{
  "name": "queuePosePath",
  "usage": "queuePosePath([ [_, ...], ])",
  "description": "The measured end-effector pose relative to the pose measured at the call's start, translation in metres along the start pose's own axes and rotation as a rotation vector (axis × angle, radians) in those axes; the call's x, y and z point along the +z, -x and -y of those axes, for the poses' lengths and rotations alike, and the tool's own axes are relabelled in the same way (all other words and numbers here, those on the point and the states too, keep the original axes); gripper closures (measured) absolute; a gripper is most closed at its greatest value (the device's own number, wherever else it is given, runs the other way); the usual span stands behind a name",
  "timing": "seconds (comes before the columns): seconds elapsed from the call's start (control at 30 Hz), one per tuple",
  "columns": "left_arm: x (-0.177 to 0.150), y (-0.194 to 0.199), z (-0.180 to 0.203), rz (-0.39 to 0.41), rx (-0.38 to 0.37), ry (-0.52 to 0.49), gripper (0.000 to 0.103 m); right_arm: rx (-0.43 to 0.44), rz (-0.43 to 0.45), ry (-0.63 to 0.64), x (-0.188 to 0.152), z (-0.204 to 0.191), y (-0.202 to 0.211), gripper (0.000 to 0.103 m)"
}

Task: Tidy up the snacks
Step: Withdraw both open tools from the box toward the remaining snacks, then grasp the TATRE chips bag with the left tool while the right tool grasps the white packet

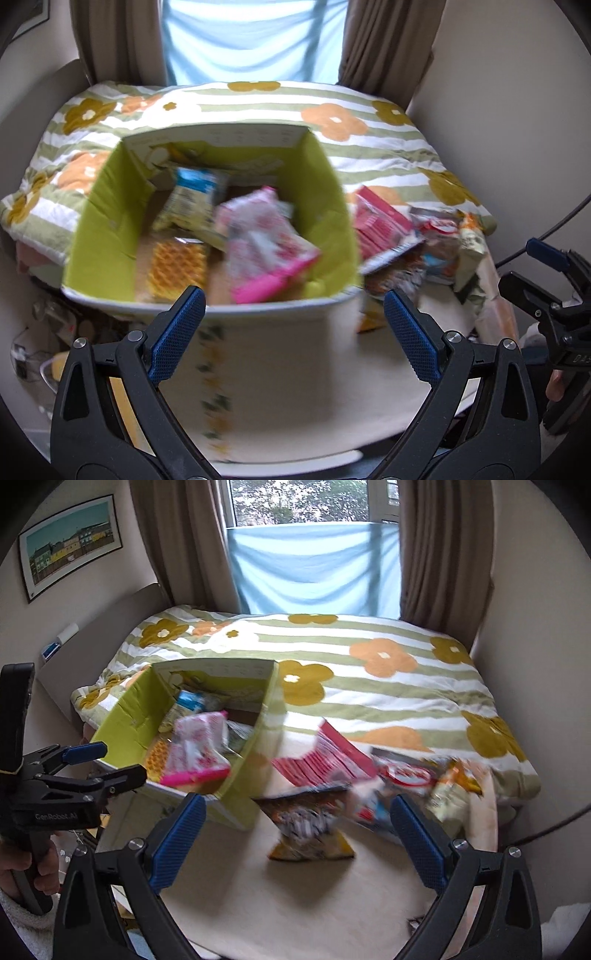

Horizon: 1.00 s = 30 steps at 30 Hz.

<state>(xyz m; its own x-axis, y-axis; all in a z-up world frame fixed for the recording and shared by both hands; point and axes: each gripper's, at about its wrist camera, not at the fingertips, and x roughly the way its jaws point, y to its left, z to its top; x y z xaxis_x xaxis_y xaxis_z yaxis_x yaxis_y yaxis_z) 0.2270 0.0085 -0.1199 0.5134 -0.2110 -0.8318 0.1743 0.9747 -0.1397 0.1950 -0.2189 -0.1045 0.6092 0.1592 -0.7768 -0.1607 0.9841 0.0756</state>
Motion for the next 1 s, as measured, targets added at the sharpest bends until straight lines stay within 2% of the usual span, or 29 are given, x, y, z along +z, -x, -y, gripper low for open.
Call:
queuePosePath([
  [0.2, -0.026, -0.012, 0.056, -0.032, 0.006, 0.019, 0.006, -0.002, -0.021, -0.028, -0.038, 0.063, 0.016, 0.003],
  [0.43, -0.043, -0.039, 0.105, -0.030, 0.017, 0.083, 0.006, 0.019, -0.046, -0.033, -0.080, 0.117, 0.022, 0.003],
  [0.57, -0.045, -0.062, 0.122, -0.031, 0.022, 0.100, 0.006, 0.014, -0.073, -0.033, -0.102, 0.141, 0.013, 0.003],
  [0.83, -0.044, -0.120, 0.137, -0.058, 0.034, 0.114, 0.006, 0.043, -0.164, -0.121, -0.142, 0.174, -0.022, 0.004],
  [1.0, -0.044, -0.151, 0.137, -0.044, 0.099, 0.137, 0.006, 0.053, -0.171, -0.133, -0.157, 0.178, -0.041, 0.004],
])
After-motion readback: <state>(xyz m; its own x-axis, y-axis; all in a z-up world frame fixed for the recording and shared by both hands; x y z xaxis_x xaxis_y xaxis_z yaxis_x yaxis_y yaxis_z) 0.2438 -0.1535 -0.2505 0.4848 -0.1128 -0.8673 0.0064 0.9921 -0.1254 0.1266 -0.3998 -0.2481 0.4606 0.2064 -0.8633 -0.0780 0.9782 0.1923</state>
